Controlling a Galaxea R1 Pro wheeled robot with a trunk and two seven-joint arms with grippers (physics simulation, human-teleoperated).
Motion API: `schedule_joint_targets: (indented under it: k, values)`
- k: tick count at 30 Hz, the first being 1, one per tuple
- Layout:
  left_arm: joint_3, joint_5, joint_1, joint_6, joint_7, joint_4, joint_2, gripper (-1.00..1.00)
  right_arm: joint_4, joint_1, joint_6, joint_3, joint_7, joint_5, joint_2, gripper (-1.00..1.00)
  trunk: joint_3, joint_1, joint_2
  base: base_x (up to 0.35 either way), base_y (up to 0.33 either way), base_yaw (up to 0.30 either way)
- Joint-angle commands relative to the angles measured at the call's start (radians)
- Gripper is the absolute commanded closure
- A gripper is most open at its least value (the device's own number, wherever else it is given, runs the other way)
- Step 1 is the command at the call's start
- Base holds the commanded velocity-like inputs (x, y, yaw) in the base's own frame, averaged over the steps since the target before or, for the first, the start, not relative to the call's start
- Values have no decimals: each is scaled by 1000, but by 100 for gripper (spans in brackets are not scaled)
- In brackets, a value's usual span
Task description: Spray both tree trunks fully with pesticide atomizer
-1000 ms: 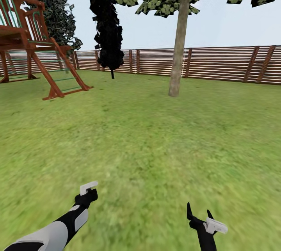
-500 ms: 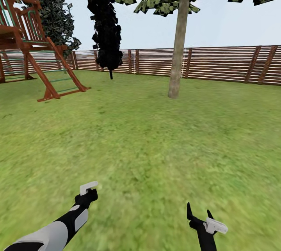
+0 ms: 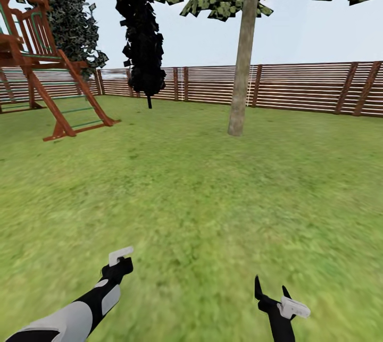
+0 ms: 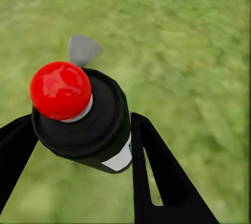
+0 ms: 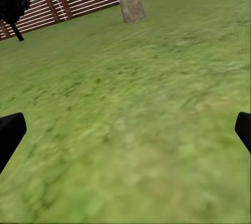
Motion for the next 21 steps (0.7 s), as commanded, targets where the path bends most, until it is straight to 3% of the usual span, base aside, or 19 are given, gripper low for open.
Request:
schedule_joint_targets:
  k: [1, 21]
  values:
    - [0, 0, 0, 0, 0, 0, -1, 100, 0, 0, 0, 0, 0, 0, 0, -100, 0, 0, 0, 333, -126, 0]
    - [0, 0, 0, 0, 0, 0, 0, 100, 0, 0, 0, 0, 0, 0, 0, -100, 0, 0, 0, 333, -126, 0]
